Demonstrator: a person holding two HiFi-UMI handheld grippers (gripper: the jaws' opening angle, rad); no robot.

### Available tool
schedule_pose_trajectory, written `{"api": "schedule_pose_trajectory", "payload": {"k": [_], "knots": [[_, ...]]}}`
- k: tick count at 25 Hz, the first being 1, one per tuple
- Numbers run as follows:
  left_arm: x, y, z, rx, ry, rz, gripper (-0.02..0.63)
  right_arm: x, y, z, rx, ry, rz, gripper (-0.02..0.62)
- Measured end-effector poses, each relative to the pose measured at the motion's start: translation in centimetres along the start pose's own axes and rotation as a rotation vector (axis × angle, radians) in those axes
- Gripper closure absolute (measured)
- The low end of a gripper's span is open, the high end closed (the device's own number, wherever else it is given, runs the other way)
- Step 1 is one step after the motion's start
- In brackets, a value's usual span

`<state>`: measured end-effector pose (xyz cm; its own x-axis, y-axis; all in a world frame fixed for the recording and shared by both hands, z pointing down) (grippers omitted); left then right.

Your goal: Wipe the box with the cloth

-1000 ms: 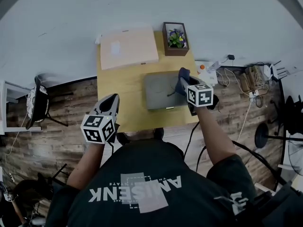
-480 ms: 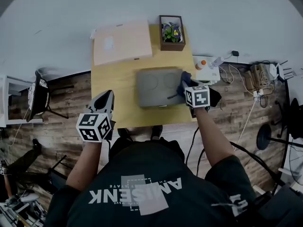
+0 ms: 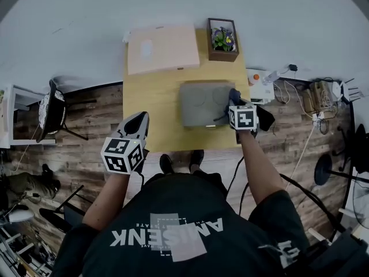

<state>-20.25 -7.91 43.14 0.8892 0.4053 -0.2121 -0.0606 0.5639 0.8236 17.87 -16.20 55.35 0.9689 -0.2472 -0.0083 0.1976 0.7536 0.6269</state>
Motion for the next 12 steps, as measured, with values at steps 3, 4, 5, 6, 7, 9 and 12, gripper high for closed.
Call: {"api": "schedule_pose_trajectory", "payload": {"k": [3, 4, 5, 6, 7, 9, 12], "knots": [[-0.8, 0.3, -1.1, 0.016, 0.010, 0.002, 0.607, -1.4, 0.0, 0.2, -0.009, -0.026, 0.011, 0.511], [-1.0, 0.4, -1.3, 0.019, 0.010, 0.002, 0.607, -2.0, -0.1, 0.2, -0.011, -0.035, 0.009, 0.511], [-1.3, 0.4, -1.5, 0.021, 0.009, -0.001, 0.609, -2.5, -0.2, 0.3, -0.013, -0.040, 0.006, 0.511], [-1.5, 0.5, -1.6, 0.023, 0.008, -0.004, 0.609, -2.9, -0.3, 0.3, -0.016, -0.045, 0.006, 0.511], [-1.6, 0.6, -1.8, 0.025, 0.009, -0.007, 0.607, -3.4, -0.4, 0.4, -0.019, -0.054, 0.007, 0.511], [-2.0, 0.8, -2.2, 0.026, 0.011, -0.010, 0.607, -4.6, -0.7, 0.8, -0.024, -0.087, 0.008, 0.511], [-2.4, 1.3, -3.1, 0.022, 0.009, -0.020, 0.609, -6.2, -1.2, 1.3, -0.021, -0.120, 0.009, 0.511]]}}
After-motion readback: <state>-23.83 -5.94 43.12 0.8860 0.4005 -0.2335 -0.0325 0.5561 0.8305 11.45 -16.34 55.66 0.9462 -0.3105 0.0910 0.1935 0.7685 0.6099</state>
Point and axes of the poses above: the fingertips, and each gripper's own axes: z forward along the fingers, x to its right, y out of its underside, the point moved 10 cm from there along -z, backward along the fingers
